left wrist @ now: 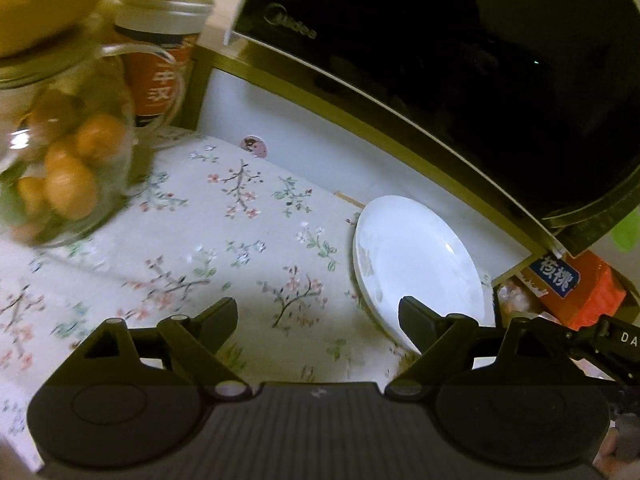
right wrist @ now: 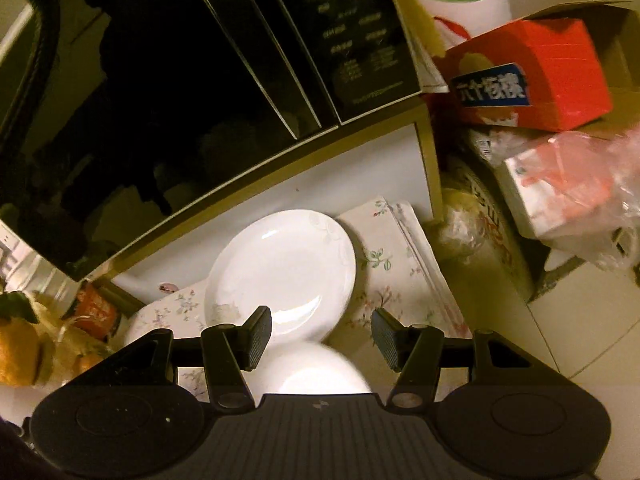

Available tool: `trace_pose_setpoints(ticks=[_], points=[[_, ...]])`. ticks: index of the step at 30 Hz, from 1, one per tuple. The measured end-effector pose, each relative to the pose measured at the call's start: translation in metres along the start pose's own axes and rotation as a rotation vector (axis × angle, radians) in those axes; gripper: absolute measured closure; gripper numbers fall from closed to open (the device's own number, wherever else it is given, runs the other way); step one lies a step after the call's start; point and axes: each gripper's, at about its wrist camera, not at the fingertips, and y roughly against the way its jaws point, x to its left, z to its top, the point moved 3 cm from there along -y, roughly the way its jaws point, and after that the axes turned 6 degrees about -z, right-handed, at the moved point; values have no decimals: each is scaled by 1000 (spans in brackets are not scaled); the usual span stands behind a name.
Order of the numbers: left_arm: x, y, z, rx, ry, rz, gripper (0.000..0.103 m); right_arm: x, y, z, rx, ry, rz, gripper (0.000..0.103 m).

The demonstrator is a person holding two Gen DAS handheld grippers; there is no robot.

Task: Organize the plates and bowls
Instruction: 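Reach both grippers to the plain white plate by the microwave and grip its rim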

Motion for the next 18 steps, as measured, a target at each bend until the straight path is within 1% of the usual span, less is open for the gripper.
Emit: trace_pose_setpoints(ticks=[3, 6, 11, 13, 15, 16, 18], points=[[-1, -14, 0, 6, 3, 6, 17, -2, -17, 7, 34, 3, 26, 47], [-3, -26, 0, 6, -13, 17, 17, -5, -32, 11, 45, -14, 46, 47], [-4, -42, -1, 11, -8, 2, 17, -3, -62, 6, 89, -36, 61, 47], [-6, -46, -1, 0, -28, 5, 18, 0, -70, 5, 100, -38, 65, 47], [-10, -49, -1, -8, -53, 3, 22, 2, -75, 5, 109, -48, 78, 45], [-12, -50, -1, -14, -63, 4, 23, 4, -76, 5, 110, -45, 75, 45], [-14, -51, -2, -24, -72, 3, 27, 7, -77, 3, 107, -14, 58, 45]])
